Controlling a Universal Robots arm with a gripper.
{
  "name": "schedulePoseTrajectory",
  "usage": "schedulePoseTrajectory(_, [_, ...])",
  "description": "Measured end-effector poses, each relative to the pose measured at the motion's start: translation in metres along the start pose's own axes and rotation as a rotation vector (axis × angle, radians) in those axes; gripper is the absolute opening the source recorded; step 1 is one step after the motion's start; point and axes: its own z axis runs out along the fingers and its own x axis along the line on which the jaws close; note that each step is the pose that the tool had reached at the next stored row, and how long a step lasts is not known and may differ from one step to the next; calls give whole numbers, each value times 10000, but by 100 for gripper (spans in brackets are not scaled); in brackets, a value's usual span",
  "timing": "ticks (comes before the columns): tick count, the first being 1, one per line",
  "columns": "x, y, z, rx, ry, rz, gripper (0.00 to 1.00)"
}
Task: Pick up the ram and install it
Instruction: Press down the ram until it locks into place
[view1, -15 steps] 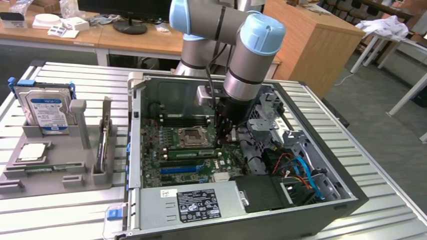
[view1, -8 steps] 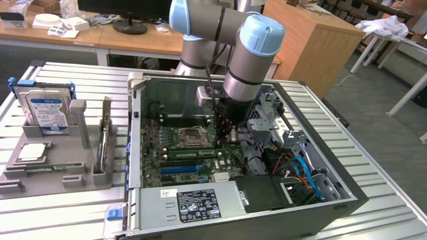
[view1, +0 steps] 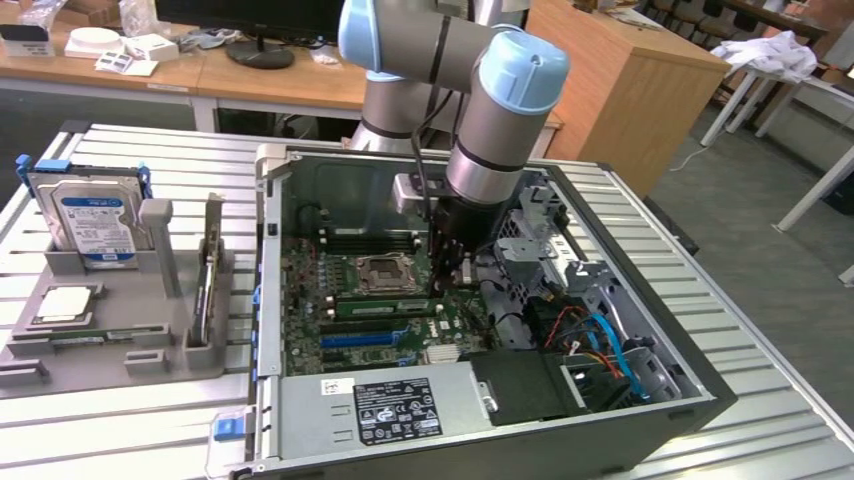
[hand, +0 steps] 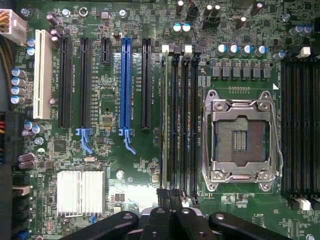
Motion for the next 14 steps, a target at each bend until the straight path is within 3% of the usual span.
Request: schedulePoseTrajectory(14, [0, -2, 56, 24, -1, 0, 11])
